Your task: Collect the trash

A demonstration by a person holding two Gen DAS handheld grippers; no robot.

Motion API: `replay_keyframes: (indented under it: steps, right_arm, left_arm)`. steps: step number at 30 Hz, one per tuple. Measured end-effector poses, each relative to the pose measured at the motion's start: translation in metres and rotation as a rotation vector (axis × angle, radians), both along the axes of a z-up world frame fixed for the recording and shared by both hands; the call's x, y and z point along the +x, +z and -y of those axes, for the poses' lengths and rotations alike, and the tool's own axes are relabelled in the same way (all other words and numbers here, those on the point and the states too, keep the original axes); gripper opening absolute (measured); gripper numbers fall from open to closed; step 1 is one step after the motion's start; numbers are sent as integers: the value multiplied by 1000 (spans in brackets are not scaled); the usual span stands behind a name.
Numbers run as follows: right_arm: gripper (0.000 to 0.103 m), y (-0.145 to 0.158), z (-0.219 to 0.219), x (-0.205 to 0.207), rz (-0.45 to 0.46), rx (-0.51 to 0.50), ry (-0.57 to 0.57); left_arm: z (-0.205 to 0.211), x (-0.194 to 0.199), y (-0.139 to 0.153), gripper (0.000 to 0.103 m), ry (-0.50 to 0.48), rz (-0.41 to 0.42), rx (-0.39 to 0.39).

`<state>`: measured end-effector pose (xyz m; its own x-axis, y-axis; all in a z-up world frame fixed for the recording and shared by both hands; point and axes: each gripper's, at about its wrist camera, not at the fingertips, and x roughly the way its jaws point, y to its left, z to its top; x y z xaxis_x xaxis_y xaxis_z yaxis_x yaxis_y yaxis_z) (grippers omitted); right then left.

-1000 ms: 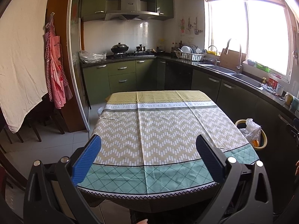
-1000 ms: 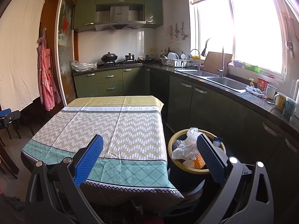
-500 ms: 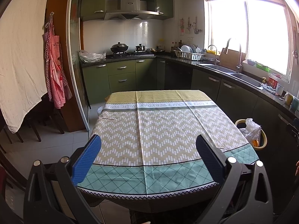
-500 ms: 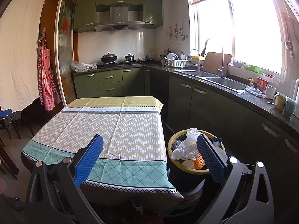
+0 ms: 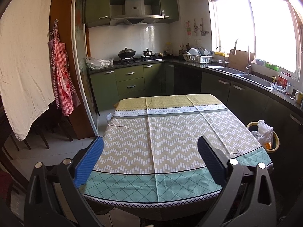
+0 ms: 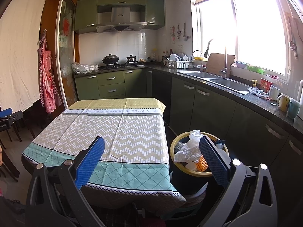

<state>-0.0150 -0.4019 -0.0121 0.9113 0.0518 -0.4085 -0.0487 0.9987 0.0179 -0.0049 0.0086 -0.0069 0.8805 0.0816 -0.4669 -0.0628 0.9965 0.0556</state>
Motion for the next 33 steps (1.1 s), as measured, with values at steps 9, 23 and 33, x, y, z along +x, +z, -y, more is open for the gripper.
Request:
replay_keyframes:
  steps: [9,23,33]
  right_arm:
    - [99,0,1,1,-2,0,0]
    - [99,-1,2,2,-5,1,1]
    - [99,-2,1,3,-10,-3,4]
  left_arm:
    - [-1,3,-3,95,-6,-18,-6]
    - [2,4,-5,95,-15,-35,-4]
    - [2,5,-6,96,-25,-40,-29]
